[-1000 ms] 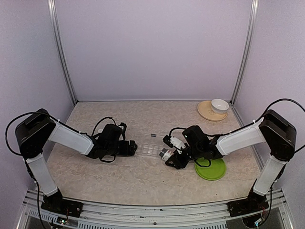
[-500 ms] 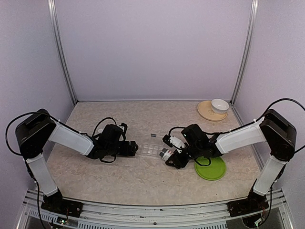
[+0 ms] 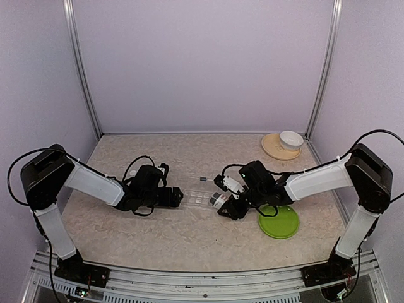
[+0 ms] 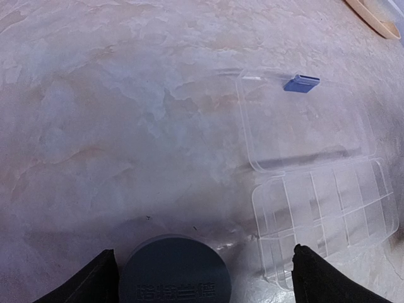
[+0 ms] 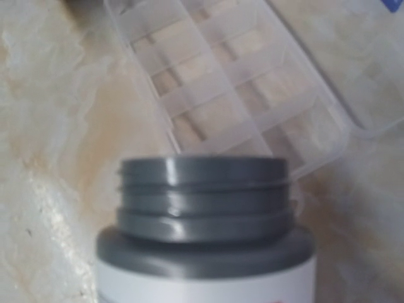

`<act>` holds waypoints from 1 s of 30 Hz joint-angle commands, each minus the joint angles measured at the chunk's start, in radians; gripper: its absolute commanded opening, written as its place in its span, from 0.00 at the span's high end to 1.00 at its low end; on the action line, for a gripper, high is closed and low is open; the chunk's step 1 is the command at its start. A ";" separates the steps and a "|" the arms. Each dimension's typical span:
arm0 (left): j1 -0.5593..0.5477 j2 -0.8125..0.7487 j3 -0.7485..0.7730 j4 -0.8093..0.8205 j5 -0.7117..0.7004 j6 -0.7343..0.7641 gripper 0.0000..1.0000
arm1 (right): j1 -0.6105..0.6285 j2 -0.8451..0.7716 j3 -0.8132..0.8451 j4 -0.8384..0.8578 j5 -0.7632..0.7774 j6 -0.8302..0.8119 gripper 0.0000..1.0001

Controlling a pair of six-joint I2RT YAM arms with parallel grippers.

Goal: Sort the pills into containers
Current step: Adjust the pill container at the center of the board.

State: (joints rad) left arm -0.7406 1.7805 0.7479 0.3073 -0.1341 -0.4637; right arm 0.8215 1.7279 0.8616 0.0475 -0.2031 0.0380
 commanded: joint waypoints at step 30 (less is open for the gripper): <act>0.002 -0.014 0.021 -0.051 -0.086 0.049 0.06 | -0.009 0.030 0.071 -0.069 0.013 -0.023 0.81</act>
State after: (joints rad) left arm -0.7403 1.7809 0.7479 0.2932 -0.1791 -0.4397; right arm 0.8215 1.7515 0.9043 -0.0185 -0.1932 0.0208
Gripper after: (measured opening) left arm 0.939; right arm 0.527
